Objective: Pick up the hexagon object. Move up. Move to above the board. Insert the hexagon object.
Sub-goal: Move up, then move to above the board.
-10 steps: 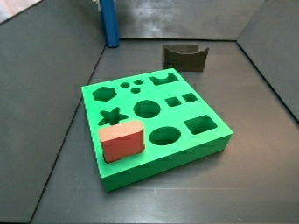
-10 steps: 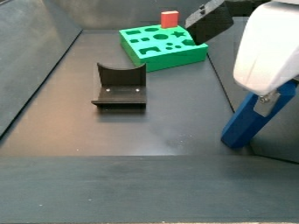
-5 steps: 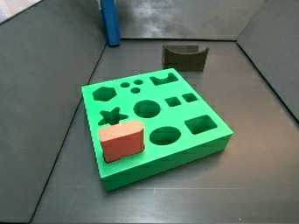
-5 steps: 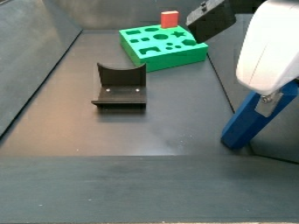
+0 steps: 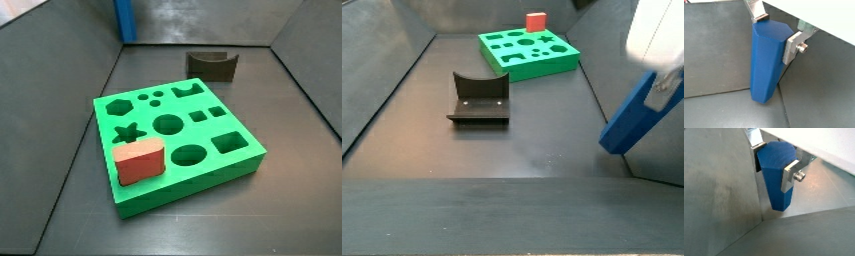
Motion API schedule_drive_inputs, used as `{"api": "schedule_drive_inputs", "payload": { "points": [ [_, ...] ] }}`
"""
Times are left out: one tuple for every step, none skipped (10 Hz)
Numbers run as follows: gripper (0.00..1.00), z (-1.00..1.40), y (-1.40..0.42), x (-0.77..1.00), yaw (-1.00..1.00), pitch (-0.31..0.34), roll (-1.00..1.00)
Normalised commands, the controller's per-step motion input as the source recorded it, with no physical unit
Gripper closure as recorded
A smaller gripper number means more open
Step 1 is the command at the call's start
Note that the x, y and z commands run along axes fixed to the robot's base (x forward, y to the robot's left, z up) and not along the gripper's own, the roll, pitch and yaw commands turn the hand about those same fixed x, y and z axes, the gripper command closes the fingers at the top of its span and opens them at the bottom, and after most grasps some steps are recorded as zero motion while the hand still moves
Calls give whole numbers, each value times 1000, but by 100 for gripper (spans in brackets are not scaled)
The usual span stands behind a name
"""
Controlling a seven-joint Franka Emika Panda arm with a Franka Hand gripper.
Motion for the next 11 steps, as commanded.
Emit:
{"api": "schedule_drive_inputs", "payload": {
  "points": [
    [100, 236, -9, -26, 18, 89, 78],
    [100, 1000, 450, -266, 229, 372, -370],
    [100, 1000, 464, -266, 203, 350, -365],
    [100, 1000, 413, -232, 120, 271, -312],
    [100, 1000, 379, -218, 77, 218, -272],
    [100, 1000, 352, -230, 18, 140, -210],
    [100, 1000, 331, -266, -13, 90, -162],
    [100, 1000, 295, -302, -23, 70, -134],
    [100, 986, 264, -330, -25, 63, -119],
    [100, 691, 139, -332, -25, 57, -90],
    [100, 520, 76, -332, -28, 53, -74]
  ]
}}
